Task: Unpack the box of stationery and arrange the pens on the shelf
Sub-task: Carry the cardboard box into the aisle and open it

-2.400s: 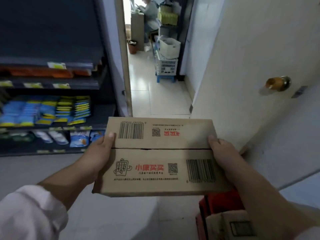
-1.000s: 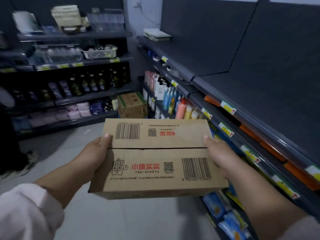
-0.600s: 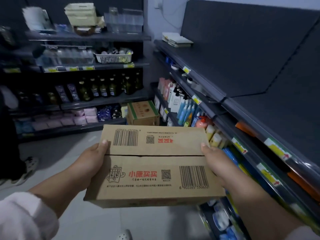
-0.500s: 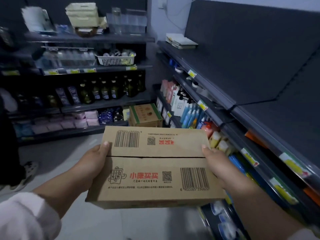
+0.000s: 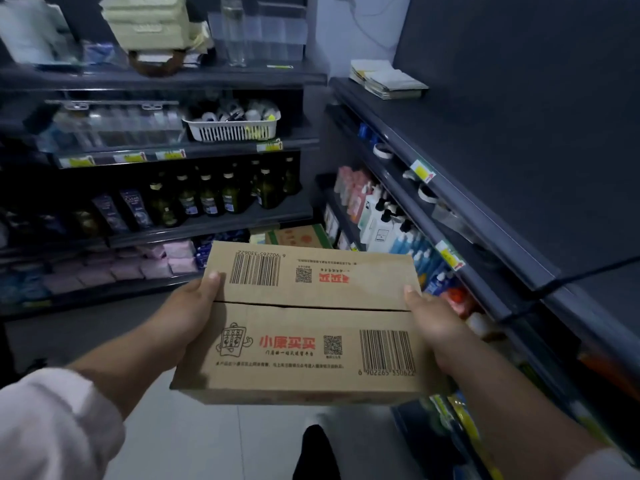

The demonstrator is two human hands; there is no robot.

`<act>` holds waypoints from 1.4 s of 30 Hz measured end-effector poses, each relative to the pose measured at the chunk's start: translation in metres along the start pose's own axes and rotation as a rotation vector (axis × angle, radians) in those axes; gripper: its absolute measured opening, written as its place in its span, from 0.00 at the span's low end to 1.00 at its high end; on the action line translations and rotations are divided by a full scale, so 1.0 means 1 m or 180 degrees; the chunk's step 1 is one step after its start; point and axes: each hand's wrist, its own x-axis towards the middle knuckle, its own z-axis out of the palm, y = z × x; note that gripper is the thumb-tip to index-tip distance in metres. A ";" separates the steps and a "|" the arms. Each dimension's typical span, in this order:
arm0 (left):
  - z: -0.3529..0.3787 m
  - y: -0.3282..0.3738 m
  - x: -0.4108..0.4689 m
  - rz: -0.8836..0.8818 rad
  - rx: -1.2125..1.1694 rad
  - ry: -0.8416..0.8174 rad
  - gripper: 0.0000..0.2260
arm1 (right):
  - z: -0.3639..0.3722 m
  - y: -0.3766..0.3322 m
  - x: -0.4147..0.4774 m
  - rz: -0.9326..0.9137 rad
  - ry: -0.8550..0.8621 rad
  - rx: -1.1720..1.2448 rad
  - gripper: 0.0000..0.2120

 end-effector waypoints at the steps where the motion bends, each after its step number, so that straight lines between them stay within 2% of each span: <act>1: 0.004 0.004 0.014 -0.0029 -0.0049 0.0021 0.18 | 0.004 -0.006 0.017 -0.0040 -0.0031 -0.0005 0.20; 7: 0.023 0.034 0.102 -0.0145 -0.0056 0.0149 0.18 | 0.019 -0.058 0.116 -0.0026 -0.0319 -0.0388 0.24; 12: 0.036 0.054 0.171 -0.0189 -0.0050 0.0331 0.18 | 0.036 -0.097 0.187 -0.0057 -0.0474 -0.0499 0.23; 17: 0.045 0.063 0.239 -0.0237 -0.0054 0.0238 0.17 | 0.056 -0.123 0.242 0.0043 -0.0475 -0.0624 0.23; 23: 0.050 0.077 0.330 -0.0244 0.0103 0.0044 0.19 | 0.085 -0.149 0.303 0.0223 -0.0432 -0.0336 0.19; 31: 0.072 0.076 0.442 -0.0374 0.0067 0.0092 0.14 | 0.135 -0.159 0.403 0.0324 -0.0154 -0.0102 0.16; 36: 0.091 0.050 0.513 -0.0560 0.0011 0.0118 0.19 | 0.163 -0.148 0.469 0.0368 -0.0228 0.0058 0.16; 42: 0.113 0.030 0.576 -0.0773 -0.0001 0.0100 0.19 | 0.191 -0.128 0.536 0.0343 -0.0275 -0.0074 0.20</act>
